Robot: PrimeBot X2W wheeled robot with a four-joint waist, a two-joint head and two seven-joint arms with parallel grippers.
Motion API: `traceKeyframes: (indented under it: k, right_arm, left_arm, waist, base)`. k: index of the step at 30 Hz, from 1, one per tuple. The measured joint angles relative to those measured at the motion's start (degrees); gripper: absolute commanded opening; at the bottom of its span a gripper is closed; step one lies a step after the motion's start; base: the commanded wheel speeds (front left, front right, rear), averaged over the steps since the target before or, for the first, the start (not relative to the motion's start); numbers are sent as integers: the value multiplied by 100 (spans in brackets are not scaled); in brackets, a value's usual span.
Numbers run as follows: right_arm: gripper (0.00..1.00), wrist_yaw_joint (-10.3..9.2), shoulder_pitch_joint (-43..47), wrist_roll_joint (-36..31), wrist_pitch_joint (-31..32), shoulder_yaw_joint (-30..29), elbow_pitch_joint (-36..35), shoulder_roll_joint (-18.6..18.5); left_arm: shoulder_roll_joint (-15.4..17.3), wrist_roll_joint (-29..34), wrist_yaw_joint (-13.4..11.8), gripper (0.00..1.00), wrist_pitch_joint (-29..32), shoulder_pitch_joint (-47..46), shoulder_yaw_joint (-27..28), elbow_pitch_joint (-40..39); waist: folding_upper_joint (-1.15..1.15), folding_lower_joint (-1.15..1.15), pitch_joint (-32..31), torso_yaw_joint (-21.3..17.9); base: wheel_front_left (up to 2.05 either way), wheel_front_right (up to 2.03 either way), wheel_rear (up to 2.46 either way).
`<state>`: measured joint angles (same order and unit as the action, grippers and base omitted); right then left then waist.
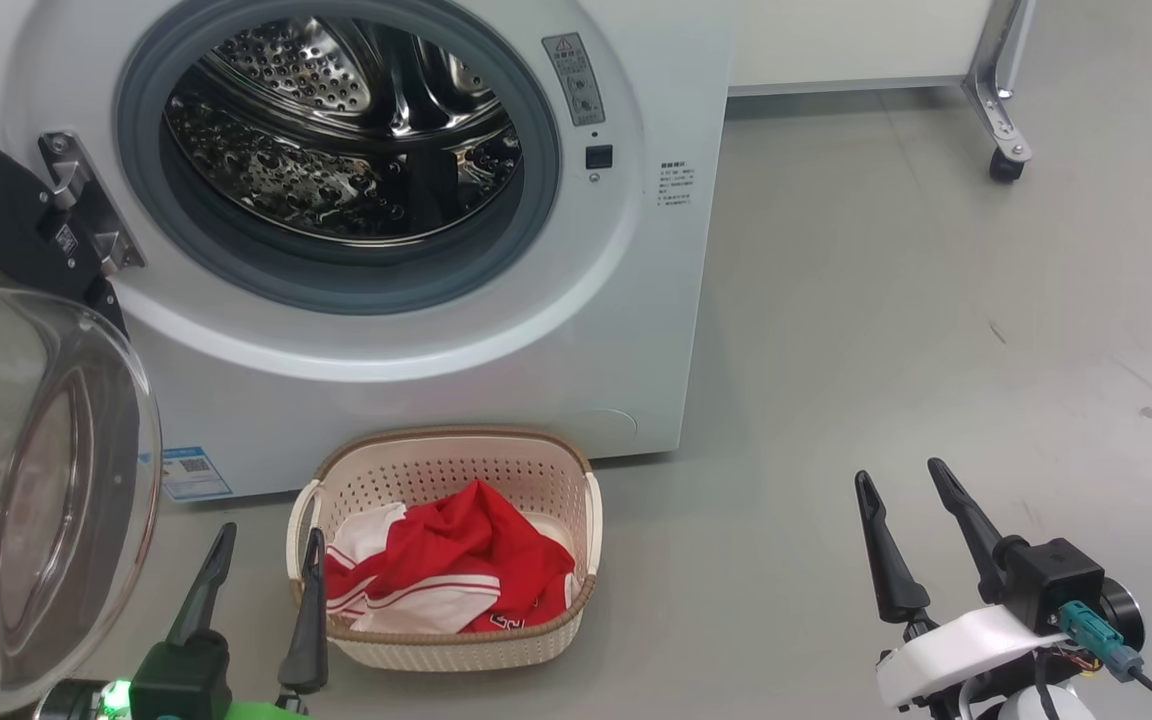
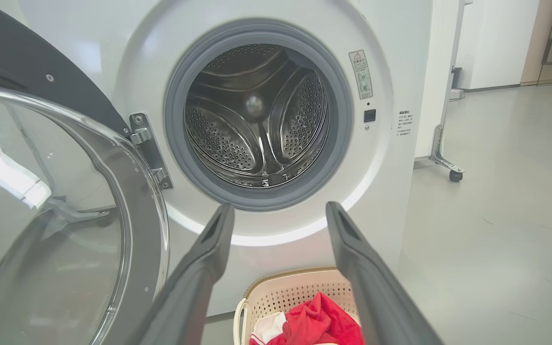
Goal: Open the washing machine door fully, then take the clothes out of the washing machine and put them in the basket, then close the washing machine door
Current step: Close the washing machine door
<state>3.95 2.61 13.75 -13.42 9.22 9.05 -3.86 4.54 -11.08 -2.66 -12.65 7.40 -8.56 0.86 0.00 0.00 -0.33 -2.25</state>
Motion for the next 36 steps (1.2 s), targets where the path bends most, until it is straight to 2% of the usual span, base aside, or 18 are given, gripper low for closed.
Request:
traceKeyframes:
  k: [16, 36]
  right_arm:
    - [100, -2, 26, 0, 2, 0, -13, -20]
    - [100, -13, 32, 0, 10, 1, -36, -26]
  left_arm:
    - [10, 0, -3, 100, 5, 23, 8, -75]
    - [42, 10, -13, 100, 74, 81, 11, -109]
  waist:
    - [0, 0, -9, -15]
    - [0, 0, -8, 38]
  base:
    - [-72, 72, 0]
    - [-10, 10, 0]
